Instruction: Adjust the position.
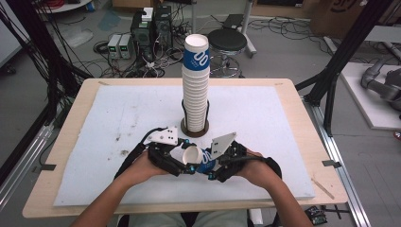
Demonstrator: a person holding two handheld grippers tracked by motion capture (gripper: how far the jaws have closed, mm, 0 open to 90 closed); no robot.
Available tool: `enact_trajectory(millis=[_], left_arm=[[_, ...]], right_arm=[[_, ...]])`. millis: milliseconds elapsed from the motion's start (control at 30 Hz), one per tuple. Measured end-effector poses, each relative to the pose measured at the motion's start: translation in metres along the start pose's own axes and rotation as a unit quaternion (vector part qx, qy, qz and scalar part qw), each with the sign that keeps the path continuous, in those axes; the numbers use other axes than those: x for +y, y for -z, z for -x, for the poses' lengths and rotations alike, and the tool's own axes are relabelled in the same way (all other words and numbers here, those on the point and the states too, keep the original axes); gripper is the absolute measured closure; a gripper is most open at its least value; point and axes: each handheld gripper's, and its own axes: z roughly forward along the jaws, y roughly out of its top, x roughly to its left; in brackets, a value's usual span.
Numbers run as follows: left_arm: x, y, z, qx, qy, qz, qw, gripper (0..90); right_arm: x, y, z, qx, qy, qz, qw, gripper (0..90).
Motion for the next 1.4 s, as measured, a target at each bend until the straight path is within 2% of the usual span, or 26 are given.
enact_trajectory(millis=[133, 300, 433, 600, 700, 833, 867, 900, 967, 1067, 1133, 1300, 1400], left_arm=[[-0.001, -0.003, 0.000, -0.003, -0.009, -0.010, 0.9999, 29.2], [0.000, -0.003, 0.001, -0.002, -0.019, -0.002, 0.9998, 30.2], [0.000, 0.000, 0.000, -0.002, -0.017, 0.004, 0.9998, 30.1], [-0.002, 0.007, -0.003, -0.007, -0.005, 0.030, 0.9995, 30.1], [-0.004, 0.012, -0.005, -0.012, -0.001, 0.049, 0.9987, 30.1], [-0.007, 0.019, -0.007, -0.014, -0.001, 0.076, 0.9970, 30.1], [-0.007, 0.021, -0.008, -0.014, -0.003, 0.080, 0.9967, 30.1], [-0.008, 0.022, -0.008, -0.014, -0.001, 0.085, 0.9963, 30.1], [-0.009, 0.025, -0.008, -0.015, -0.002, 0.093, 0.9955, 30.1], [-0.011, 0.029, -0.009, -0.017, 0.000, 0.110, 0.9938, 30.1], [-0.012, 0.031, -0.010, -0.017, 0.001, 0.119, 0.9927, 30.1], [-0.016, 0.034, -0.011, -0.022, 0.004, 0.135, 0.9906, 30.1], [-0.018, 0.036, -0.011, -0.024, 0.004, 0.143, 0.9895, 30.1]], right_arm=[[0.003, 0.000, -0.001, -0.001, 0.012, -0.027, 0.9996, 29.3], [0.001, 0.002, 0.000, -0.001, 0.011, -0.022, 0.9997, 29.2], [-0.003, 0.005, 0.001, -0.001, 0.000, 0.002, 1.0000, 23.0], [-0.011, 0.016, 0.002, 0.007, -0.021, 0.067, 0.9975, 20.9], [-0.017, 0.025, 0.003, 0.013, -0.040, 0.111, 0.9929, 20.8], [-0.026, 0.035, 0.005, 0.015, -0.066, 0.166, 0.9838, 20.4], [-0.031, 0.038, 0.005, 0.005, -0.084, 0.188, 0.9785, 20.4], [-0.031, 0.038, 0.005, 0.005, -0.084, 0.188, 0.9785, 20.4], [-0.036, 0.040, 0.005, 0.014, -0.094, 0.211, 0.9728, 20.4], [-0.042, 0.040, 0.005, 0.008, -0.113, 0.223, 0.9681, 20.4], [-0.045, 0.039, 0.005, 0.007, -0.120, 0.229, 0.9661, 20.4], [-0.052, 0.035, 0.004, 0.019, -0.146, 0.255, 0.9558, 20.3], [-0.056, 0.033, 0.004, 0.023, -0.150, 0.264, 0.9524, 20.3]])
